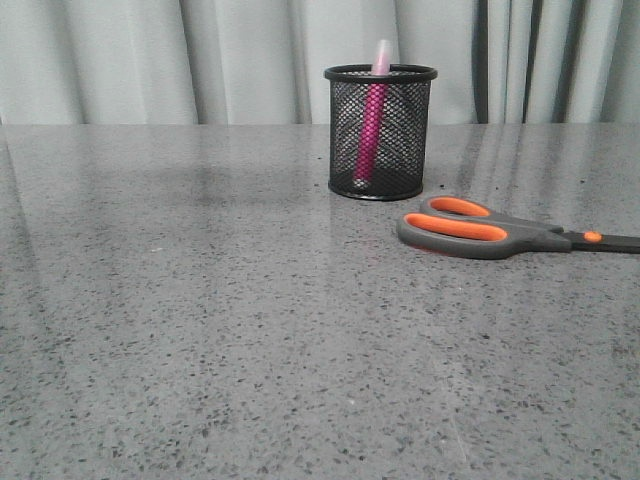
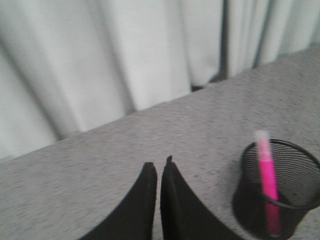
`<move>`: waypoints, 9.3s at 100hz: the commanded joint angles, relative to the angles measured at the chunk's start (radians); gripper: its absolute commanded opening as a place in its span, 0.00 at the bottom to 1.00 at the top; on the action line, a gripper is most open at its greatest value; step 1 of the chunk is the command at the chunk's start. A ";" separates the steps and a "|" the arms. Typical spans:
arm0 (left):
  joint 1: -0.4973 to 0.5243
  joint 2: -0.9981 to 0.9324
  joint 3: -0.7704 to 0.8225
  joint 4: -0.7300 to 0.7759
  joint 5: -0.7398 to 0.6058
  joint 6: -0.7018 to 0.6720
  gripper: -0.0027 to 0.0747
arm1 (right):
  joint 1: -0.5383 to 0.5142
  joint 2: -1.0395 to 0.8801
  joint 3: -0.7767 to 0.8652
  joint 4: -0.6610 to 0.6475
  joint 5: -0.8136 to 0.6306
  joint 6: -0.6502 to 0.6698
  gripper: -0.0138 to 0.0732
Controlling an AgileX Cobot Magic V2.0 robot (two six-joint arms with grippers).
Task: Put pen and scissors into bin
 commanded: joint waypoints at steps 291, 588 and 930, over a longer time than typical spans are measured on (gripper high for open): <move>0.241 -0.630 0.597 -0.101 -0.135 -0.008 0.01 | 0.244 0.652 -0.637 0.401 -0.201 -0.718 0.07; 0.241 -0.630 0.597 -0.101 -0.132 -0.008 0.01 | 0.238 0.888 -0.585 1.213 -0.040 -1.556 0.48; 0.453 -1.395 1.201 0.114 -0.218 -0.169 0.01 | 0.020 -0.662 0.422 1.269 -0.711 -1.447 0.07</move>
